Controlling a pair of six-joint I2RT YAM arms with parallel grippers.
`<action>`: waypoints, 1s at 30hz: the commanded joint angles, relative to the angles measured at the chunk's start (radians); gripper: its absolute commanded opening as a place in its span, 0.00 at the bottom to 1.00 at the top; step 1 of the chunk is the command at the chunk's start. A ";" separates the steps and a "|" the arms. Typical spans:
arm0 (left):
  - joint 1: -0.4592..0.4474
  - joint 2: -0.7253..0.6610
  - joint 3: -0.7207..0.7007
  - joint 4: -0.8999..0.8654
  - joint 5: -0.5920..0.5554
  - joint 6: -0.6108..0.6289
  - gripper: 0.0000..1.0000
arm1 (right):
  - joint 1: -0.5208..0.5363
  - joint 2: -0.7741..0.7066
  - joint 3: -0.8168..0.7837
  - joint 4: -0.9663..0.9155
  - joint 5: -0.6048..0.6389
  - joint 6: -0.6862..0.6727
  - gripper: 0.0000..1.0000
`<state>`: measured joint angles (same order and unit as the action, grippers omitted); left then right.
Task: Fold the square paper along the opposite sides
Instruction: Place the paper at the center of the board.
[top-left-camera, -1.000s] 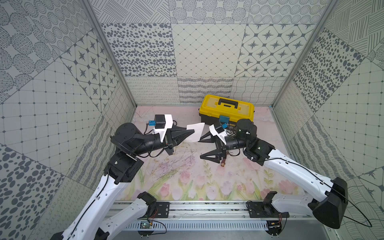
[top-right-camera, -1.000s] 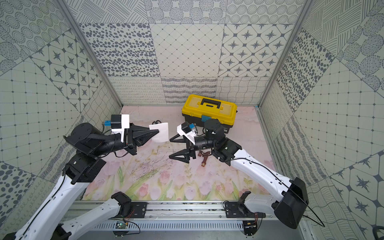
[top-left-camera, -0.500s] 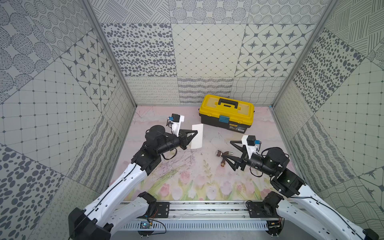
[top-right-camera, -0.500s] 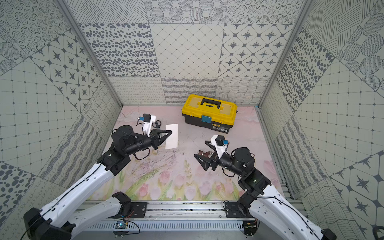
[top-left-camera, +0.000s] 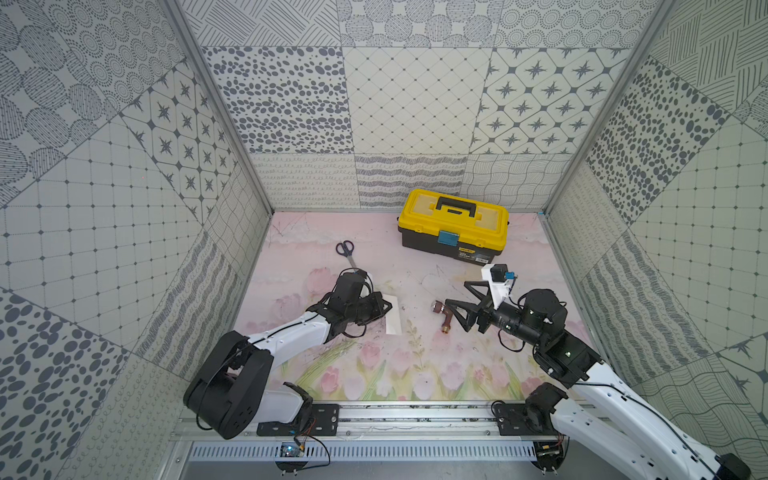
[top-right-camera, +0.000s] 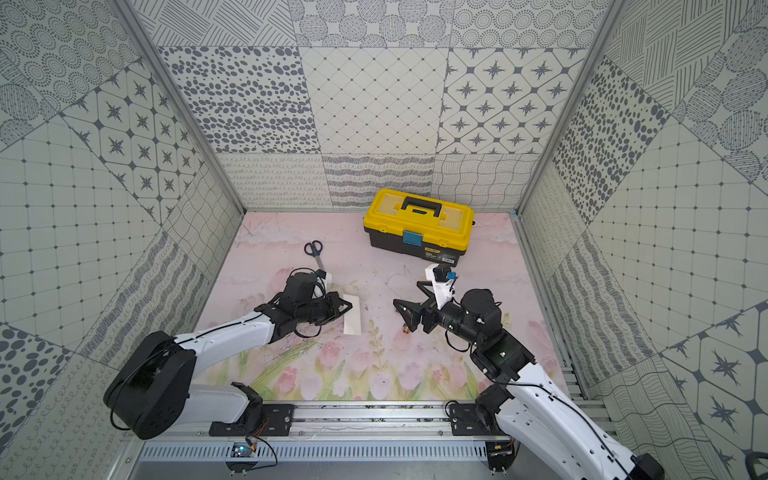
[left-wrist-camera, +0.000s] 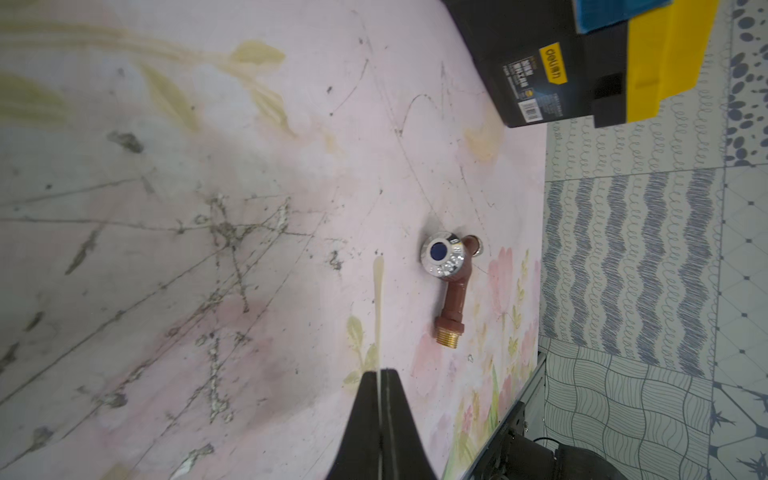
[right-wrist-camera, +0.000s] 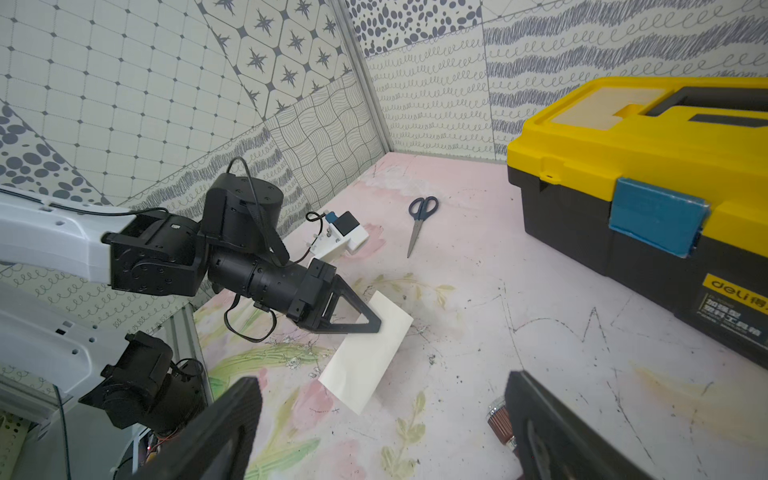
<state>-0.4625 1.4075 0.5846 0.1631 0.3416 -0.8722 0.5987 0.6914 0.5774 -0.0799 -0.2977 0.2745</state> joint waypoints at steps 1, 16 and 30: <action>0.003 0.048 -0.046 0.138 -0.085 -0.041 0.00 | -0.005 0.014 0.017 0.032 0.004 0.005 0.97; 0.001 0.109 -0.013 -0.050 -0.243 0.039 0.98 | -0.022 0.118 0.045 0.082 -0.050 -0.003 0.97; -0.042 -0.096 0.186 -0.803 -0.930 -0.028 0.98 | -0.057 0.123 0.053 0.065 -0.048 -0.033 0.97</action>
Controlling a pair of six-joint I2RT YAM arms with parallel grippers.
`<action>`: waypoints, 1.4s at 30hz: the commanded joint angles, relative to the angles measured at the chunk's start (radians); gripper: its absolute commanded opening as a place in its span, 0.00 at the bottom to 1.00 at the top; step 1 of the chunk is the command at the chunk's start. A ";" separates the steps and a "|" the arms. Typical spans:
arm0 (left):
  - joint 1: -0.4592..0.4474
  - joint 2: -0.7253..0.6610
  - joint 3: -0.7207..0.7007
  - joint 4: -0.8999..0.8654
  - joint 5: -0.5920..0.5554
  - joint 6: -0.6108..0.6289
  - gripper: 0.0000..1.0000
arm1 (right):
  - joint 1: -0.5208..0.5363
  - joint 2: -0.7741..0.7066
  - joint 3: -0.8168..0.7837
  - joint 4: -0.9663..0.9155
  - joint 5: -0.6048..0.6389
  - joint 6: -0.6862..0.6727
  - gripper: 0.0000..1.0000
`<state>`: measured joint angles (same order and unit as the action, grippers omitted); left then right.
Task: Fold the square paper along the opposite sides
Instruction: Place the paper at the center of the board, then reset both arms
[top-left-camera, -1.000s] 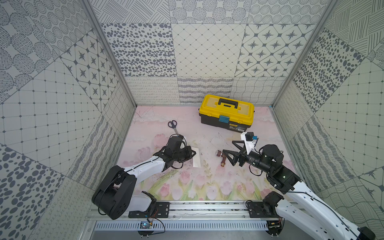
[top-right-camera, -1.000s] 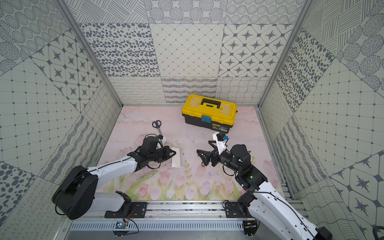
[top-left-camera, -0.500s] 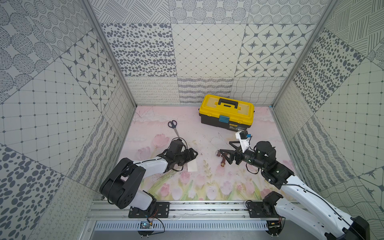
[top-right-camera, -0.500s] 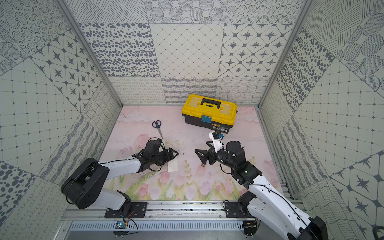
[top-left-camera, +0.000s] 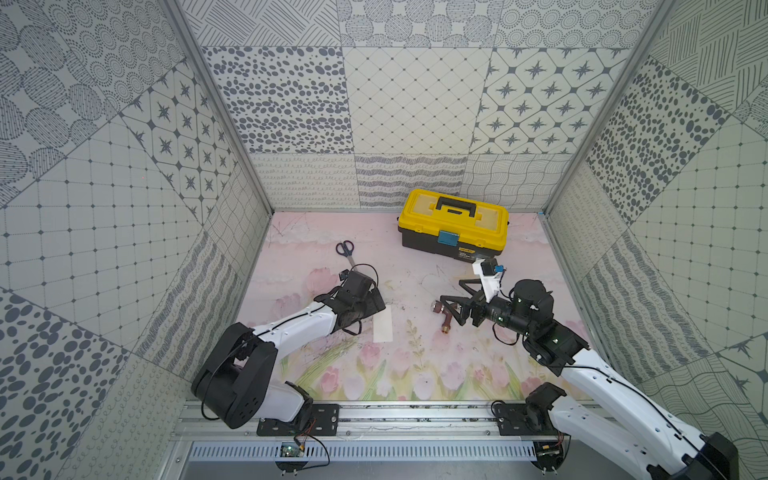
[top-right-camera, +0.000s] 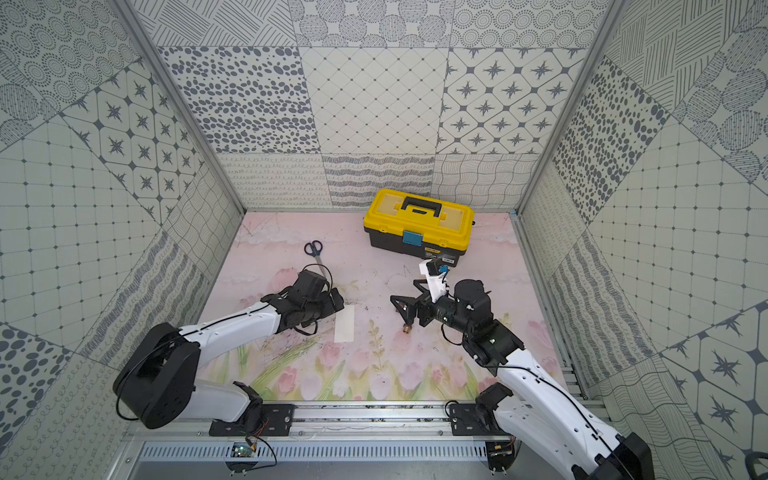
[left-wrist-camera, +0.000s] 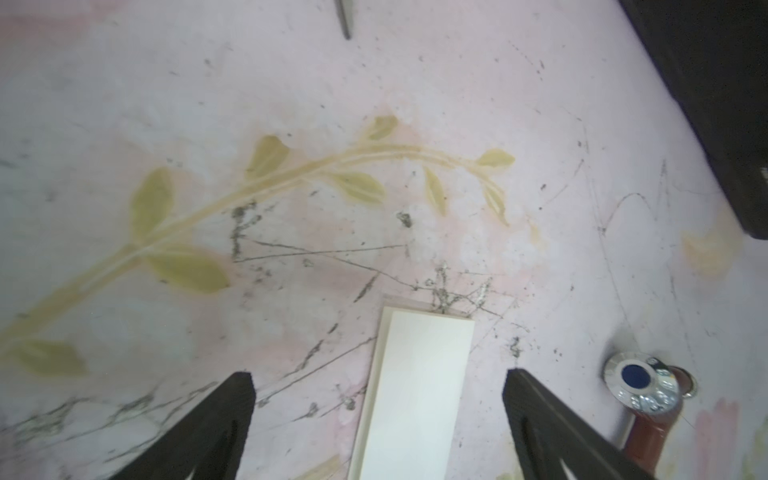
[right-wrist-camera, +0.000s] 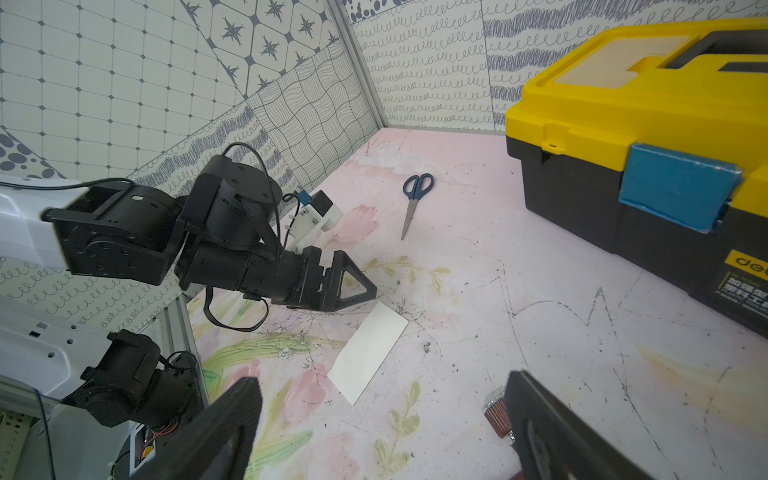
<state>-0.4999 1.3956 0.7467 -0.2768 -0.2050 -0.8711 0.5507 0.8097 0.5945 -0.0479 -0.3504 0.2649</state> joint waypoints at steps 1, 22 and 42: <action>-0.005 -0.127 0.017 -0.351 -0.447 -0.016 0.98 | -0.014 0.003 0.036 0.033 0.023 -0.028 0.97; 0.328 0.060 -0.368 1.113 -0.256 0.821 0.97 | -0.421 0.168 -0.300 0.560 0.637 -0.135 0.97; 0.411 0.178 -0.354 1.162 -0.046 0.791 0.98 | -0.541 0.759 -0.204 0.950 0.350 -0.212 0.97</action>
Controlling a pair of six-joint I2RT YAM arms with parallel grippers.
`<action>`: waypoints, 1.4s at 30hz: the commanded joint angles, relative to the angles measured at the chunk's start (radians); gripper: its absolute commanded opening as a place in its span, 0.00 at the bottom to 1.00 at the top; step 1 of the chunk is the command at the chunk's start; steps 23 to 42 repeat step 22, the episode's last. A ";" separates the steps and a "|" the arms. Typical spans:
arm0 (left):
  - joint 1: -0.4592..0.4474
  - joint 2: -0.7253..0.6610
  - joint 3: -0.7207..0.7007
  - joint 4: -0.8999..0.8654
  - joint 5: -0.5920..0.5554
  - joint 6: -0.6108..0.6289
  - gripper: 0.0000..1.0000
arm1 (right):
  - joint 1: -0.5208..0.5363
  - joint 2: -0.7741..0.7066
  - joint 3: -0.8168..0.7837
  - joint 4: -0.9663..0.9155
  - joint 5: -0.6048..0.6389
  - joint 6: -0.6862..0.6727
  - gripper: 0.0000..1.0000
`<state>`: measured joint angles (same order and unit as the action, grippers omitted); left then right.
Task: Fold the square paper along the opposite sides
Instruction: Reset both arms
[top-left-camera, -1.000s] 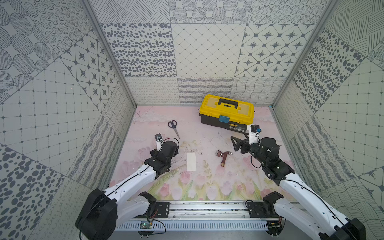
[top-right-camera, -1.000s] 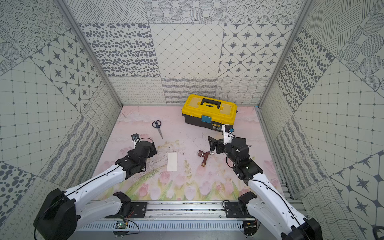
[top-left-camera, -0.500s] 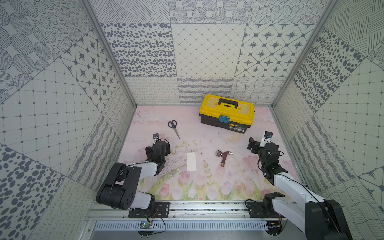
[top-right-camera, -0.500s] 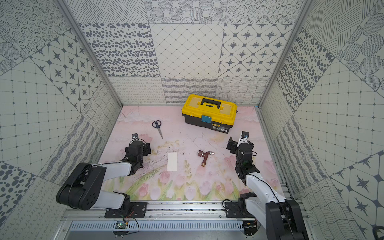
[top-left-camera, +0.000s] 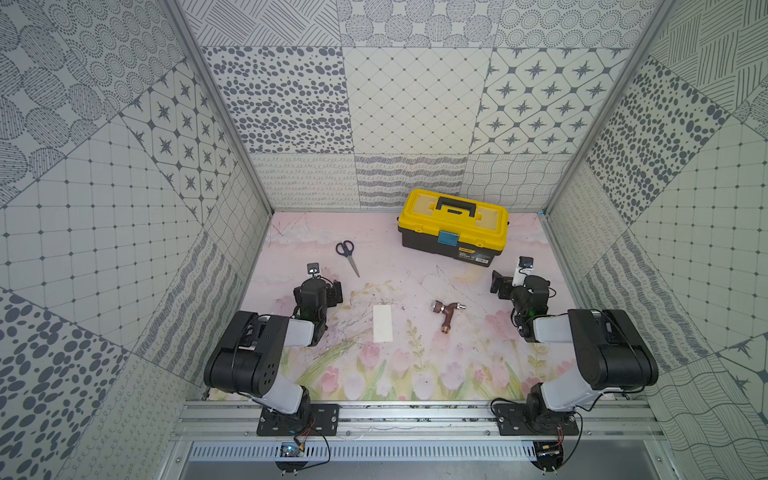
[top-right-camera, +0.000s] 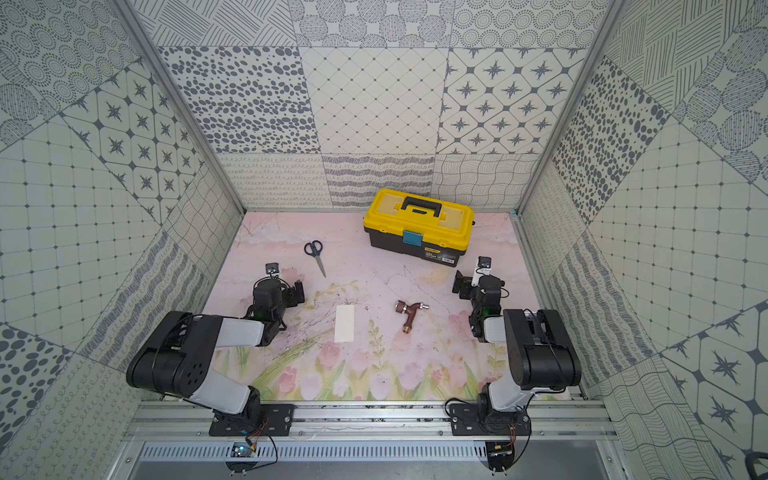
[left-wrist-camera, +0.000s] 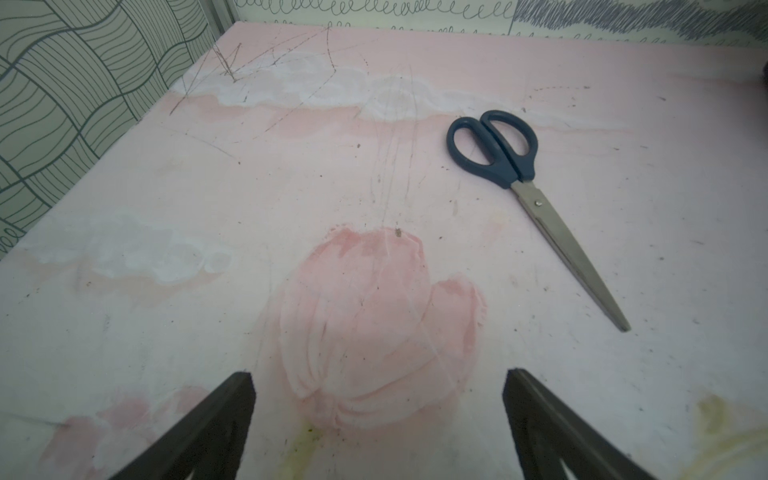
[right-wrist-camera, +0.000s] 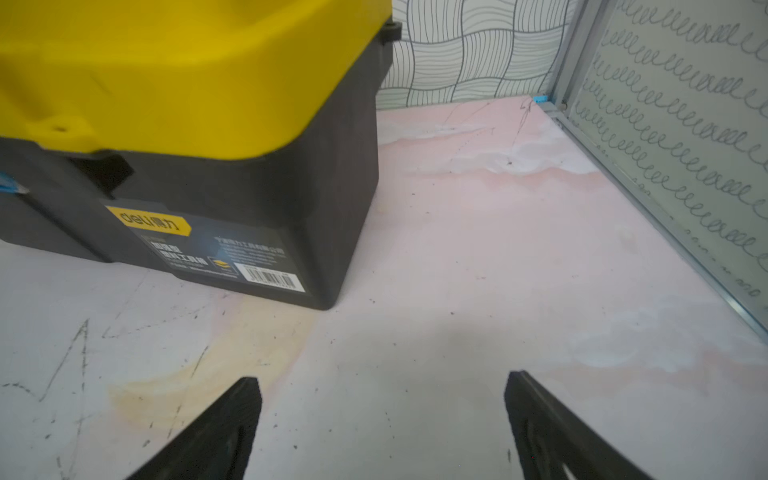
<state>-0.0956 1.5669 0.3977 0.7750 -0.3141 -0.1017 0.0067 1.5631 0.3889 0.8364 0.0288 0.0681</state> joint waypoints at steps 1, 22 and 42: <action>0.006 0.012 -0.011 0.130 0.057 0.029 0.98 | 0.003 -0.003 0.008 0.038 -0.033 -0.019 0.97; 0.003 0.009 -0.007 0.116 0.060 0.024 0.98 | 0.021 -0.011 0.021 -0.002 -0.007 -0.035 0.97; 0.003 0.009 -0.007 0.116 0.060 0.024 0.98 | 0.021 -0.011 0.021 -0.002 -0.007 -0.035 0.97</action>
